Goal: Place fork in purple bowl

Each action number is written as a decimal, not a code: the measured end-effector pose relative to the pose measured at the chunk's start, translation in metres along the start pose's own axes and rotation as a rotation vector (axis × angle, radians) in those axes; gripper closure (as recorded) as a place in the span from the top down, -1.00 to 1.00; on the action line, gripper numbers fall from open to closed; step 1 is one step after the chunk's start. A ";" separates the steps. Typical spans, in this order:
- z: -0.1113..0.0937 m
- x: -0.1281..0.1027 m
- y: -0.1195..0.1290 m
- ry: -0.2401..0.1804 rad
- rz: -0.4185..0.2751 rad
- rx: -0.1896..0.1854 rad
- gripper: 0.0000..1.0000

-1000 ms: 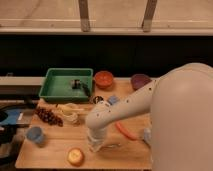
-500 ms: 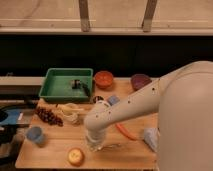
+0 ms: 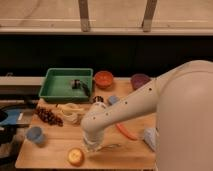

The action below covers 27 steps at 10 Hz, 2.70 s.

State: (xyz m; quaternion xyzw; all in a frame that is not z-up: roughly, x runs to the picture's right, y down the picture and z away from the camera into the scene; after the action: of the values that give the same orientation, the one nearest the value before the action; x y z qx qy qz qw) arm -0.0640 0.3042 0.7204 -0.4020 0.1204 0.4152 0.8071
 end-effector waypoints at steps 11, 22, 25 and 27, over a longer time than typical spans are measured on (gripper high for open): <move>0.024 -0.011 0.009 0.064 -0.004 0.042 0.22; 0.037 -0.017 0.006 0.097 0.013 0.082 -1.00; 0.034 -0.014 0.001 0.086 0.025 0.065 -1.00; 0.024 -0.008 -0.012 0.050 0.044 0.031 -0.78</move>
State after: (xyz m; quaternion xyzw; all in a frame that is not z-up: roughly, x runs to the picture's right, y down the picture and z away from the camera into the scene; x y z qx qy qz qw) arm -0.0634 0.3136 0.7470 -0.3971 0.1559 0.4207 0.8007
